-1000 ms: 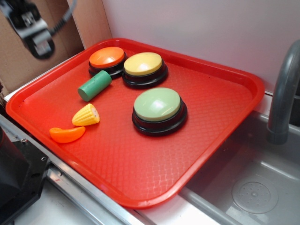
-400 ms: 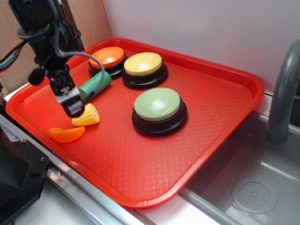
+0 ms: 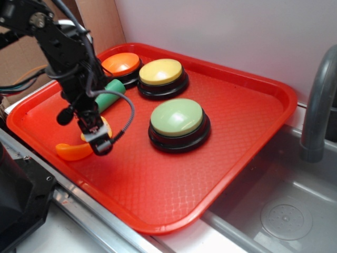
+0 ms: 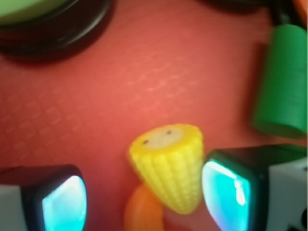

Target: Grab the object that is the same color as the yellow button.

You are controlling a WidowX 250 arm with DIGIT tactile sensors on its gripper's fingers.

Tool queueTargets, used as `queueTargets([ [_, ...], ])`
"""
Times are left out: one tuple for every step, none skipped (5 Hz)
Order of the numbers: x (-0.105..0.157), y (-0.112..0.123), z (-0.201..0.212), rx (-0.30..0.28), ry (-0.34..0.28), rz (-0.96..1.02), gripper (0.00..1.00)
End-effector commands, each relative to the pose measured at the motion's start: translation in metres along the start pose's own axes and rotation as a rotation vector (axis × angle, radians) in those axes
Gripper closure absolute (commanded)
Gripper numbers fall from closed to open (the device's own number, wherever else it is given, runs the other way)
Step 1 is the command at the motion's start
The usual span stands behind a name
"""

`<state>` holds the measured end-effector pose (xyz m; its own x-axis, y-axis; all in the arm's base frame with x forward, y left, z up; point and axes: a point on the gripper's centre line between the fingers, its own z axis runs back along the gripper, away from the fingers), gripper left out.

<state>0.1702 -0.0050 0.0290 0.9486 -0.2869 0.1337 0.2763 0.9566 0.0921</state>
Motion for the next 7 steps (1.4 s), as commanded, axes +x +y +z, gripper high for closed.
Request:
queueTargets([
  [0.002,-0.002,-0.013,-0.023,0.005,0.050,0.28],
  [0.001,-0.001,-0.010,-0.048,-0.011,0.058,1.00],
  [0.006,-0.001,0.006,-0.071,0.010,0.062,1.00],
  [0.014,0.001,0.039,-0.070,0.028,0.169,1.00],
  [0.020,0.007,0.071,-0.089,0.018,0.250,1.00],
  [0.027,0.012,0.108,-0.079,0.040,0.326,1.00],
  [0.030,0.024,0.131,-0.100,0.048,0.400,1.00],
])
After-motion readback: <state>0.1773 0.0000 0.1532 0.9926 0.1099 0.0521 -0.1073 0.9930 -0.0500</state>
